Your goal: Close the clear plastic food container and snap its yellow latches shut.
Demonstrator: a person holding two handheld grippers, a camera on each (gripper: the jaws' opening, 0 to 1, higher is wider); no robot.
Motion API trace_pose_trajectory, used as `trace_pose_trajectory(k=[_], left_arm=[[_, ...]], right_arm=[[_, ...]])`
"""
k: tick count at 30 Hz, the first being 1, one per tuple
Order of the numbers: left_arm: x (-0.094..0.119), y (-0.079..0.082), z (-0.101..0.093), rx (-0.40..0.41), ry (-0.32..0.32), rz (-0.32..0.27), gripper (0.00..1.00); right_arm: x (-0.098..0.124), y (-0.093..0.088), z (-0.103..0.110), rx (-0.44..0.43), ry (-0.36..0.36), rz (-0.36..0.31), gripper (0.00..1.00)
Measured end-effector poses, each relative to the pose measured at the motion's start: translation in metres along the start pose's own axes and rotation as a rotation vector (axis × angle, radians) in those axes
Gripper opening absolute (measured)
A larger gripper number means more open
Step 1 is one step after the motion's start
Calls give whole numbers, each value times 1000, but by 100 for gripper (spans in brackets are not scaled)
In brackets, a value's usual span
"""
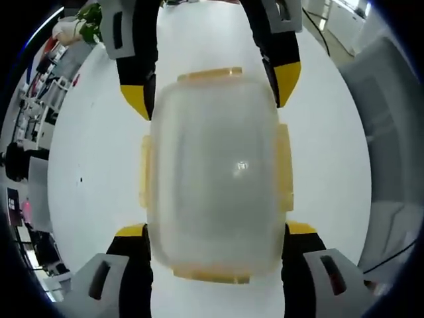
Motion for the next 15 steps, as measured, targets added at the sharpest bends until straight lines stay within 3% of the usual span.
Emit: trace_pose_trajectory(k=[15], left_arm=[[6, -40, 10, 15, 4, 9, 79]], right_arm=[[-18, 35, -14, 9, 4, -10, 71]])
Point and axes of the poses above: the point that each gripper's makers call its tool centre point, and the gripper's own axes: x roughly backward along the fingers, z roughly to its left, y roughly out of its top, the point moved 7 cm from there along x, roughly backward along the fingers, and after that the axes turned 8 degrees about -y, right-handed, at the moved point
